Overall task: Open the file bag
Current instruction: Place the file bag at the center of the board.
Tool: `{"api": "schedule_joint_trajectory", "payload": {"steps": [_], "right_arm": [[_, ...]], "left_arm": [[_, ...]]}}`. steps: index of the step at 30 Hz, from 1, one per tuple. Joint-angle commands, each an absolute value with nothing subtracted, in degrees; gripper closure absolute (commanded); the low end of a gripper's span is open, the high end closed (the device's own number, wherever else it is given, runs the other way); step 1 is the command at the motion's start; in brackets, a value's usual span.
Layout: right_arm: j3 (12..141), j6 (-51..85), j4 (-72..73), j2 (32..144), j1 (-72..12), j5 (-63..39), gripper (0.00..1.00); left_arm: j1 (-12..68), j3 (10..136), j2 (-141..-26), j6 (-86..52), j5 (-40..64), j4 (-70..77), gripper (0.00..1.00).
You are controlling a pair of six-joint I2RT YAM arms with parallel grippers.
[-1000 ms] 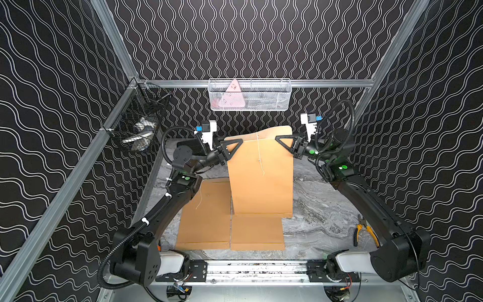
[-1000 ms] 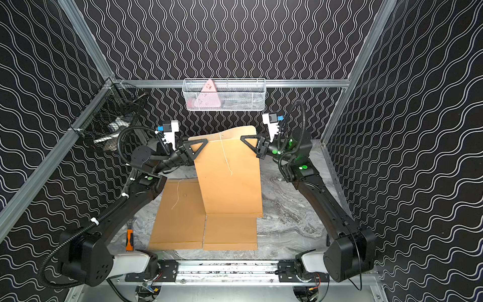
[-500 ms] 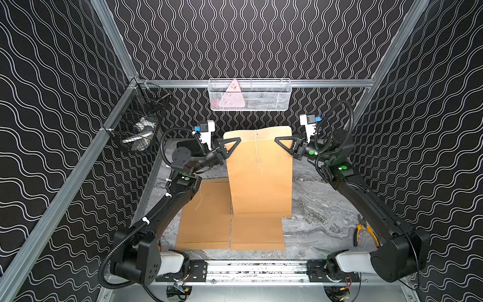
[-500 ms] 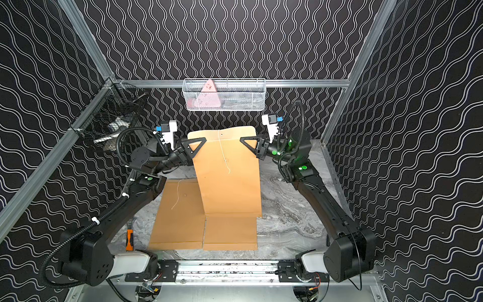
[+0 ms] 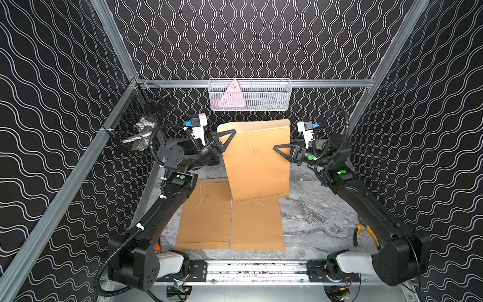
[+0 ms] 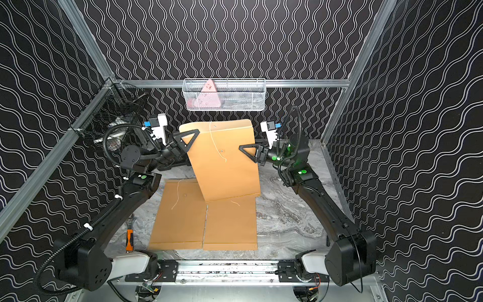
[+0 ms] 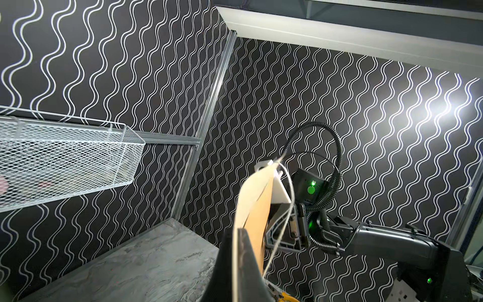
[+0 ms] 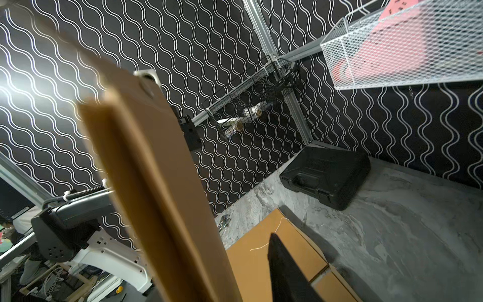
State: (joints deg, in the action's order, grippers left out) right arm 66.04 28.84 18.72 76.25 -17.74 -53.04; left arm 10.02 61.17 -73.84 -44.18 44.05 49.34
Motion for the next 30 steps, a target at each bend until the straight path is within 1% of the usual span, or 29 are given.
{"api": "schedule_joint_trajectory", "payload": {"steps": [1,4,7,9,11,13,14,15,17,20,25,30], "right_arm": [[65.22,27.01,17.11,75.39,-17.83,-54.49,0.56],[62.61,26.43,15.75,74.26,-17.84,-53.93,0.57],[62.02,25.61,13.81,73.31,-17.84,-52.89,0.64],[62.31,25.15,11.92,73.13,-17.9,-52.15,0.73],[62.49,25.54,11.42,73.3,-17.84,-51.68,0.88],[62.75,25.97,10.89,73.55,-17.81,-51.44,0.97],[63.05,25.99,10.19,73.77,-17.83,-51.13,1.0],[63.31,26.02,9.45,73.82,-17.85,-50.94,1.0],[64.2,25.3,6.62,74.02,-17.84,-50.35,1.0],[66.1,22.97,0.91,73.42,-17.84,-48.28,1.0],[70.27,18.18,-11.21,72.23,-17.84,-43.08,1.0],[73.31,14.86,-20.64,70.78,-17.81,-35.99,1.0]], "left_arm": [[9.47,62.15,-74.15,-45.0,42.68,51.37,1.0],[9.06,62.57,-74.74,-45.13,42.59,51.41,1.0],[8.8,62.58,-75.78,-45.94,42.57,52.47,1.0],[8.75,62.41,-76.57,-46.69,42.54,53.21,1.0],[8.66,61.92,-77.29,-47.43,42.17,54.01,1.0],[8.62,61.49,-77.99,-48.18,42.09,54.39,1.0],[8.63,61.2,-78.41,-48.48,41.9,54.48,1.0],[8.63,60.93,-78.65,-48.6,41.73,54.34,0.95],[8.59,60.32,-79.26,-48.48,40.52,52.38,0.82],[8.4,59.53,-80.13,-48.5,39.73,51.42,0.71],[8.06,58.89,-79.86,-45.95,38.01,45.09,0.63],[8.06,57.85,-76.53,-39.31,32.09,32.48,0.6]]}}
